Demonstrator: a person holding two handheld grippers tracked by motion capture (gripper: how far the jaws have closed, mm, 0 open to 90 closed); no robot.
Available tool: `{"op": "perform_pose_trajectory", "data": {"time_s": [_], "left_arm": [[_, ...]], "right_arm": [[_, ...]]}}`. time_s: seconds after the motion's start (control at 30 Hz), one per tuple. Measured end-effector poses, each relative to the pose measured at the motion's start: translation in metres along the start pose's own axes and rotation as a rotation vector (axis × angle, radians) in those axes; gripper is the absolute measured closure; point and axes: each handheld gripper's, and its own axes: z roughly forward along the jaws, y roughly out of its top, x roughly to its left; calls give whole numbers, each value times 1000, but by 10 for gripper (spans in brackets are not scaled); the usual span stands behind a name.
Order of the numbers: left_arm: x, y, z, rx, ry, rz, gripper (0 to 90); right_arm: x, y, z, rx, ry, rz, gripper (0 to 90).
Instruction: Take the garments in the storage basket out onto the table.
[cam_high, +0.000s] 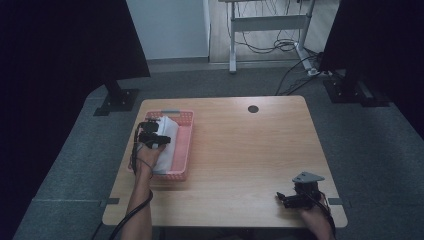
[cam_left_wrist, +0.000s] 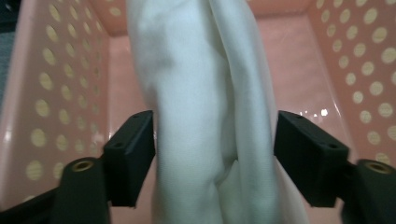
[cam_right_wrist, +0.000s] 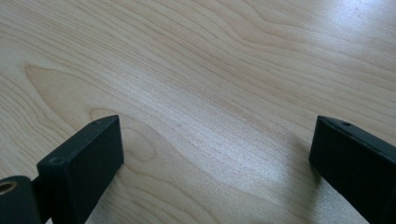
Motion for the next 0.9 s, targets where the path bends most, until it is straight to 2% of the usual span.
{"op": "perform_pose_trajectory", "data": {"time_s": [0.2,0.33,0.43,0.5,0.77,0.9], "left_arm": [[1,-1,-1,3,-10,1,536],[3,0,-3,8,-17,-18,657],[2,1,-4,12,-13,-40,685],[1,2,-5,15,-10,-40,694],[-1,7,-11,23,18,-80,696],[-2,10,-15,28,18,-89,695]], "right_arm": [[0,0,0,0,1,-1,27],[0,0,0,0,1,0,27],[0,0,0,0,1,0,26],[0,0,0,0,1,-1,27],[0,0,0,0,1,0,27],[0,0,0,0,1,0,27]]}}
